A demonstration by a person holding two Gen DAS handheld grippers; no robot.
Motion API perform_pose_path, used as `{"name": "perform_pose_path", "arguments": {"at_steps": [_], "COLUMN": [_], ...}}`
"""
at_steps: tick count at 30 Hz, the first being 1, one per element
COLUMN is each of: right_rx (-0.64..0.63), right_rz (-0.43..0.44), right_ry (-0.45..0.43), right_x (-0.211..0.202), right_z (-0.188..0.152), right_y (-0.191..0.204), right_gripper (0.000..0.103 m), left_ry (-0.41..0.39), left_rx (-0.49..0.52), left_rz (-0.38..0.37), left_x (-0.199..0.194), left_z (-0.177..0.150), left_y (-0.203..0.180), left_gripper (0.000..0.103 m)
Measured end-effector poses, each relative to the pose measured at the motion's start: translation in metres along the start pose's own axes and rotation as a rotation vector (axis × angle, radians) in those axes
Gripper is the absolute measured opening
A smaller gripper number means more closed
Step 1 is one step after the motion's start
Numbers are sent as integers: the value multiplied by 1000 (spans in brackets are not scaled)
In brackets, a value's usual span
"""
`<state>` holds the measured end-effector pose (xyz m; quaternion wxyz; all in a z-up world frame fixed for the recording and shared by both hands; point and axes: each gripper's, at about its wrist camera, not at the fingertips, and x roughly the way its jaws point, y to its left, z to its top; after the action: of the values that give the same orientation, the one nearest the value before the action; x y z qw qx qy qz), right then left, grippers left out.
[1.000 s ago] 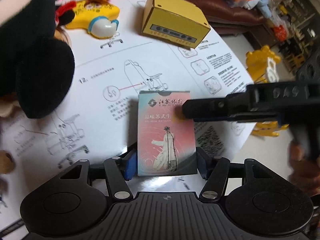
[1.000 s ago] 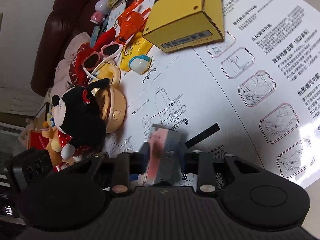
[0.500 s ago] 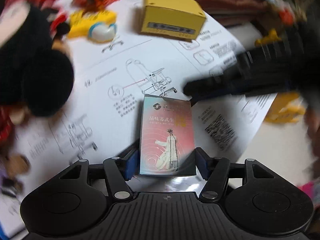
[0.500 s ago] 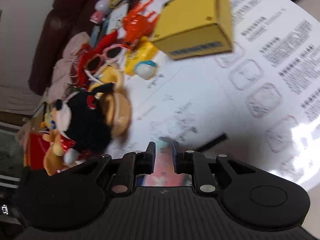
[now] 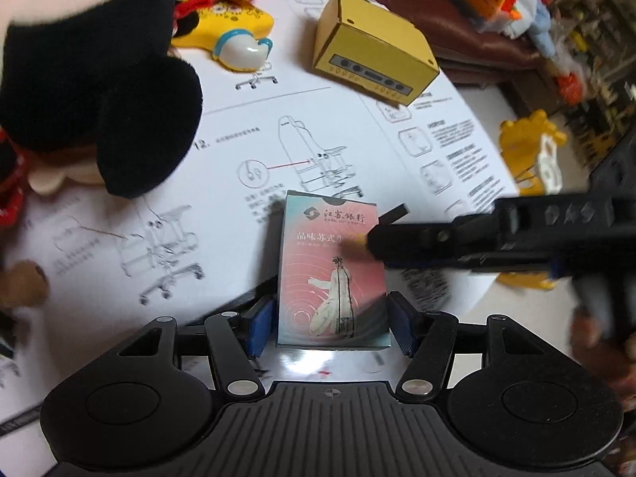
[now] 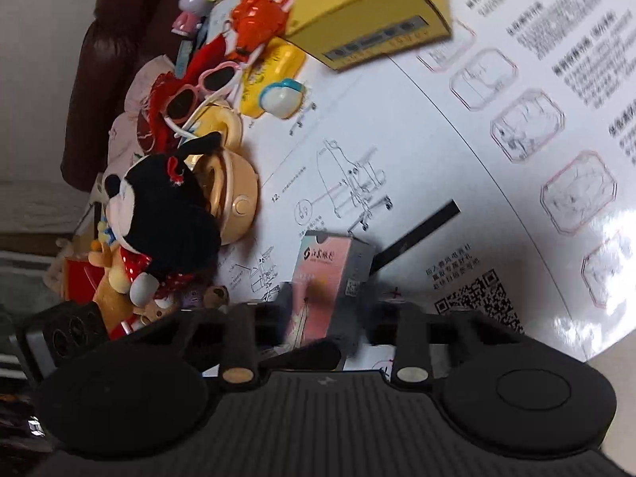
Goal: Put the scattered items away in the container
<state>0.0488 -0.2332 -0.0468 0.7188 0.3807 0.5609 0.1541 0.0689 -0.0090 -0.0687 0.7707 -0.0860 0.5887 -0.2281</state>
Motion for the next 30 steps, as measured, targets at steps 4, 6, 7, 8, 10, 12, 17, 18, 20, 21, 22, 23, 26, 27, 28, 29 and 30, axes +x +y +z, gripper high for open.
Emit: {"name": "perform_pose_path", "arguments": {"at_steps": [4,6,7,8,10,12,17,18,20,21,22,23,26,27,28,29,30], "right_rx": [-23,-54,-56,-57,-74,-54,-32,-35,-60,-73,-78,-75,-59,-57,-54,-46,-35], "right_rz": [57,34,21,-7,-85,-114,-115,-107,-96,-93,-92,-91,-110,-122,-133,-143,-153], "right_ry": [18,-8,-22,-37,-47,-23,18,19,23,29,37,54,111,126,145,162,174], "right_x": [0,-2,-5,-7,-9,-7,3,3,5,7,9,13,27,31,35,39,43], "right_z": [2,5,7,9,9,5,-3,-2,2,5,9,15,27,28,29,29,29], "right_y": [17,22,21,17,10,-1,-1,3,13,19,23,26,31,32,33,34,34], "right_gripper": [16,18,18,18,20,20,30,41,56,60,62,67,76,76,76,76,76], "left_ry": [-7,-29,-33,-39,-67,-98,-142,-144,-142,-141,-139,-139,-152,-156,-157,-157,-155], "left_rx": [51,50,40,41,128,254,439,465,502,514,519,523,569,587,598,602,601], "left_rz": [8,20,25,50,175,303,407,421,435,433,422,411,419,427,431,429,421], "left_x": [-2,-6,-6,-8,-11,-13,-12,-10,-6,-5,-4,-4,-2,-1,-1,0,1], "left_z": [-5,-7,-7,-7,-10,-16,-24,-26,-29,-30,-30,-31,-33,-34,-34,-34,-33], "left_y": [-8,-9,-8,-8,-19,-34,-53,-55,-57,-57,-56,-56,-58,-59,-60,-60,-59], "left_gripper": [62,62,62,62,62,62,62,62,62,62,62,62,62,62,62,62,62]}}
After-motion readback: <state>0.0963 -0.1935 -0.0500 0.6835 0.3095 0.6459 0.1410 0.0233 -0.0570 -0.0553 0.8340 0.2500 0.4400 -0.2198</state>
